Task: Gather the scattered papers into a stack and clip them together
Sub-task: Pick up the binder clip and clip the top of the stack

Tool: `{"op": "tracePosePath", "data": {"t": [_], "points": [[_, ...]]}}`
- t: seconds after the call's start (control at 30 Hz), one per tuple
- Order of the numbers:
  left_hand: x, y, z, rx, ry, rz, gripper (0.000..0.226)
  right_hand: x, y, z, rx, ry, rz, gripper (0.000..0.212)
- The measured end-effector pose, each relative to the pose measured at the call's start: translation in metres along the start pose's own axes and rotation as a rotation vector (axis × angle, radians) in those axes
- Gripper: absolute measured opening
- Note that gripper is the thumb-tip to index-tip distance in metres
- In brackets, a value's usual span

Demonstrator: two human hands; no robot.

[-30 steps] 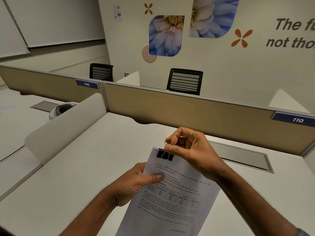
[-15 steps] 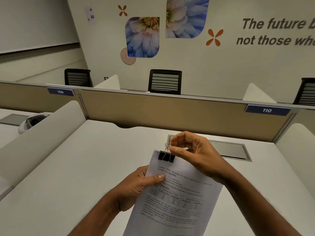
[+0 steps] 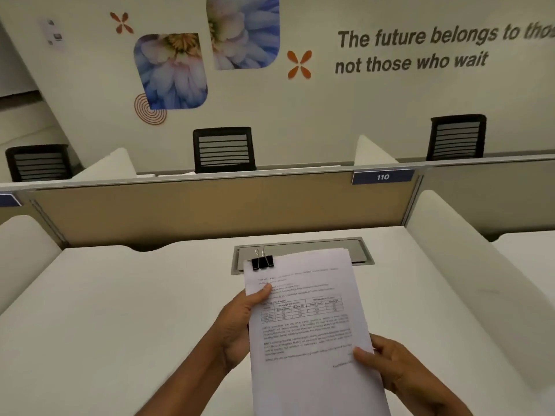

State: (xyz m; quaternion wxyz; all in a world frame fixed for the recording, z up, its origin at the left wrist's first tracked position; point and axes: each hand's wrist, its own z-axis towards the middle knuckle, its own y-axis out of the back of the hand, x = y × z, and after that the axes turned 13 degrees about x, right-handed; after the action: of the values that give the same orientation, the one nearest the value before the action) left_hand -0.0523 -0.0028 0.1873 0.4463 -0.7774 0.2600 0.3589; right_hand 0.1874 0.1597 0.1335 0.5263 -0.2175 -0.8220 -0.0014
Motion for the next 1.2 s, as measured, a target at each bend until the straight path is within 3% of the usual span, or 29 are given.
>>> {"op": "tracePosePath", "data": {"t": [0.07, 0.3, 0.63, 0.8, 0.97, 1.1, 1.2], "points": [[0.008, -0.006, 0.029, -0.012, 0.004, -0.040, 0.033, -0.010, 0.019, -0.007, -0.050, 0.013, 0.005, 0.034], [0.064, -0.046, 0.123, -0.065, 0.045, 0.065, 0.024, -0.035, 0.097, -0.015, -0.476, 0.126, -0.117, 0.016], [0.167, -0.108, 0.205, 0.053, 0.353, 0.443, 0.025, -0.052, 0.239, -0.002, -0.641, 0.015, -0.146, 0.017], [0.195, -0.126, 0.242, 0.006, 0.370, 0.490, 0.014, -0.068, 0.285, 0.007, -0.685, -0.034, -0.182, 0.019], [0.209, -0.136, 0.266, -0.008, 0.375, 0.522, 0.016, -0.080, 0.306, 0.015, -0.762, -0.063, -0.199, 0.017], [0.213, -0.141, 0.275, 0.009, 0.362, 0.591, 0.006, -0.092, 0.313, 0.022, -0.856, -0.092, -0.304, 0.020], [0.215, -0.142, 0.279, 0.036, 0.367, 0.674, 0.011, -0.092, 0.312, 0.025, -0.925, -0.124, -0.397, 0.029]]}}
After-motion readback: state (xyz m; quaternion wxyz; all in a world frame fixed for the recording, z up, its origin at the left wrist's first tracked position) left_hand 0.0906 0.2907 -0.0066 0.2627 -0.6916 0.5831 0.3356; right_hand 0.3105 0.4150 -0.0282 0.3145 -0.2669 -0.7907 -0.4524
